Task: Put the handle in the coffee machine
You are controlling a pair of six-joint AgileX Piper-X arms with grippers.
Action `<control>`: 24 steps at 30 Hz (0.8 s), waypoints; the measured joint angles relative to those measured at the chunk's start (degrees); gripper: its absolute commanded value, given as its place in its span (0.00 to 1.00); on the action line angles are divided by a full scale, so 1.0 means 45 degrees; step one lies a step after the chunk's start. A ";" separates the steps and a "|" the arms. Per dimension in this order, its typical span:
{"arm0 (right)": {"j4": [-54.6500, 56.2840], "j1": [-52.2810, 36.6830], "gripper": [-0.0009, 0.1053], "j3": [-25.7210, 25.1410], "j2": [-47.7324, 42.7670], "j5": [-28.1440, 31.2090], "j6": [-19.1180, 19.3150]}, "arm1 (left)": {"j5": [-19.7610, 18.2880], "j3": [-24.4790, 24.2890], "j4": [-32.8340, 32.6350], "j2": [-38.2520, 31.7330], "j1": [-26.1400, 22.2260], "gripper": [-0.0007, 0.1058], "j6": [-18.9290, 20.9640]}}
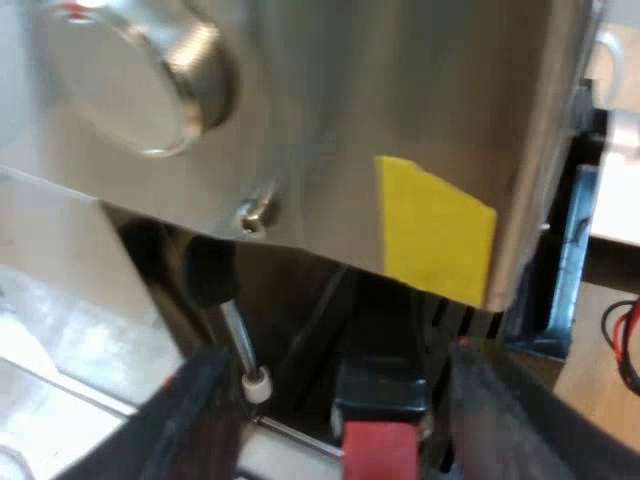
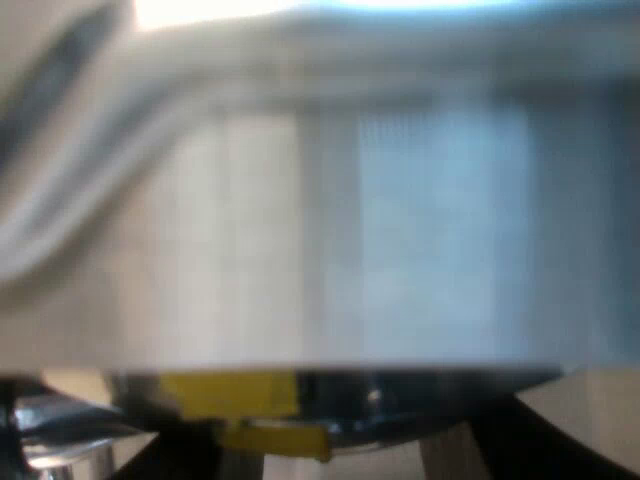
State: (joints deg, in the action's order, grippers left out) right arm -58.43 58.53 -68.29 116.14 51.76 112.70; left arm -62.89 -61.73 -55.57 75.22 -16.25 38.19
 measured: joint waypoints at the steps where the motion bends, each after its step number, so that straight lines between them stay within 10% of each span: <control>1: 0.0000 0.0000 0.37 0.0000 0.0000 0.0000 0.0000 | 0.0168 -0.0078 0.0013 0.0000 0.0000 0.33 0.0162; 7: 0.0000 0.0000 0.37 0.0000 0.0000 0.0000 0.0000 | 0.1381 -0.0483 0.0060 0.0000 0.0000 0.01 0.0470; 24: 0.0000 0.0000 0.37 0.0000 0.0000 0.0000 0.0000 | 0.5344 -0.0582 0.1310 0.0864 0.1535 0.01 0.0771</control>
State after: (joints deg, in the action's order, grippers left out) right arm -58.43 58.53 -68.29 116.14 51.76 112.70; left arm -38.84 -64.34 -49.67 79.10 -9.34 41.66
